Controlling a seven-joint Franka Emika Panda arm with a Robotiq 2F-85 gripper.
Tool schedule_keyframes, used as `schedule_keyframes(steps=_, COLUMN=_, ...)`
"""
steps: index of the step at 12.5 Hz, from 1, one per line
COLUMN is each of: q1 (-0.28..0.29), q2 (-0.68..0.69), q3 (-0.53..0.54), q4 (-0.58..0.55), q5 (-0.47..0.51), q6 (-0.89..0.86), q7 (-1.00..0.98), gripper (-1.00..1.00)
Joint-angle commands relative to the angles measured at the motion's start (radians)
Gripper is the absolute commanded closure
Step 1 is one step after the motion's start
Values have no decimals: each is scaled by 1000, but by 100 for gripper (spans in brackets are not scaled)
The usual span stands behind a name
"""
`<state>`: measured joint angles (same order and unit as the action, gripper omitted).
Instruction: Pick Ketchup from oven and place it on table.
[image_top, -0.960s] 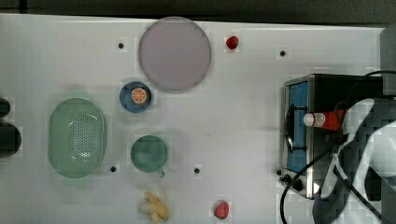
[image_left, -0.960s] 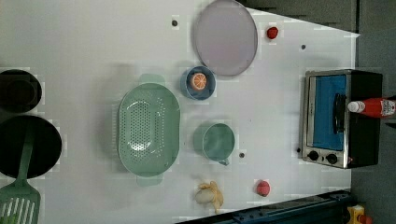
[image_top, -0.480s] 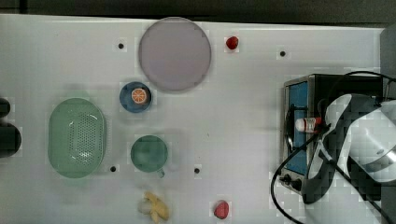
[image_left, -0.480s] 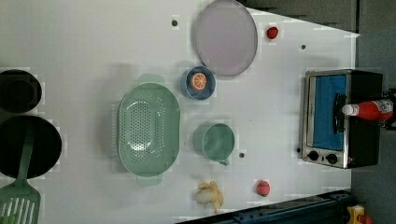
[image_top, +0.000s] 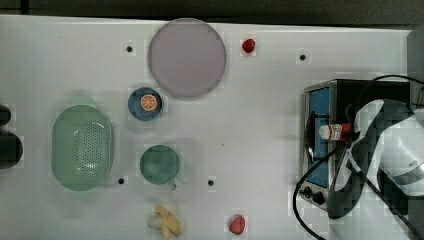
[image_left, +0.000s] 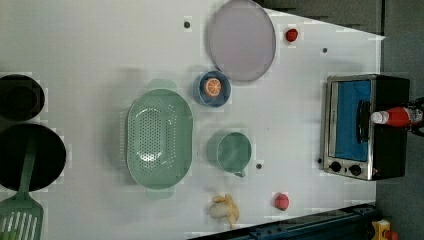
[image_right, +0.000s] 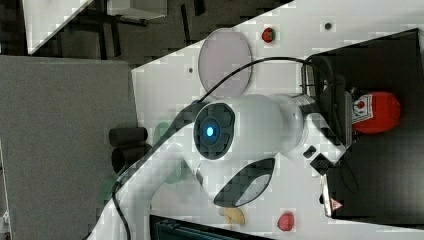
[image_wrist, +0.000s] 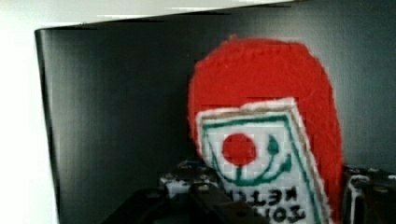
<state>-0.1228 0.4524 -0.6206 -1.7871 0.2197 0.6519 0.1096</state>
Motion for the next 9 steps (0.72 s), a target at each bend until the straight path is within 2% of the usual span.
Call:
schedule_keyframes(steps=1, q1=9, q2=-98, q3=2, q4=75, q5=-14, q6=-84, q7=11, gripper=-27)
schedule_keyframes(steps=3, q1=25, q2=-147, q3=4, q4=126, q5=-26, q6=-179, q7=11, gripper=-27)
schedule_keyframes(steps=6, q1=76, q2=-213, q3=26, q4=191, q5=-175, q6=-306, q7=-4, gripper=-27)
schedule_keyframes(steps=9, q1=144, q2=-291, q3=114, q4=215, q5=-191, q6=-411, q7=-11, gripper=-27)
